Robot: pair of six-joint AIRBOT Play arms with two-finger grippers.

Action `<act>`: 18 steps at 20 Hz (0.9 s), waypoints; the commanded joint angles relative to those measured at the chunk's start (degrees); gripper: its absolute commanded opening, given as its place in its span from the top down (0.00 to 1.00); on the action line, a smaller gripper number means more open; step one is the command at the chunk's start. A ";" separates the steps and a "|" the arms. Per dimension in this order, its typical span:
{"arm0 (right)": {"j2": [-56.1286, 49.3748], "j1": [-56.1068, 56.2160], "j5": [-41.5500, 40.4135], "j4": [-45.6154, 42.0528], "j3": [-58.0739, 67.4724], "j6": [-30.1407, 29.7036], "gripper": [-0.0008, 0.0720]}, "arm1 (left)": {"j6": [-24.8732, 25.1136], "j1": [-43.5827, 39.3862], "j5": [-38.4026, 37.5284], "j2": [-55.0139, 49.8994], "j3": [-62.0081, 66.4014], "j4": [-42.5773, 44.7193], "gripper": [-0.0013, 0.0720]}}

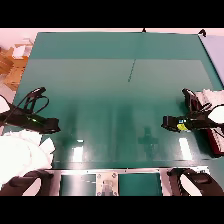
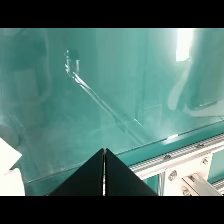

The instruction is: Fold the shirts.

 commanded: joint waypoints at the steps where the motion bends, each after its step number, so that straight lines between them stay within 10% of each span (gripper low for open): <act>1: 0.04 0.04 0.00 0.09 -0.02 0.00 0.97 | -0.35 -0.04 0.37 0.07 -0.04 2.97 0.95; 6: 0.04 0.04 0.00 0.09 -0.02 0.00 0.97 | -11.56 -0.04 -4.70 0.07 -0.13 36.20 0.92; 7: 0.04 0.04 0.00 0.09 -0.02 0.00 0.97 | -14.27 -0.02 -5.01 0.07 -0.81 43.87 0.36; 8: 0.04 0.04 0.00 0.09 -0.02 0.00 0.97 | -16.31 0.48 -4.31 0.07 -2.32 48.54 0.06; 18: 0.04 0.04 0.00 0.09 -0.02 0.00 0.97 | -10.08 20.96 18.71 -0.11 -23.08 48.41 0.09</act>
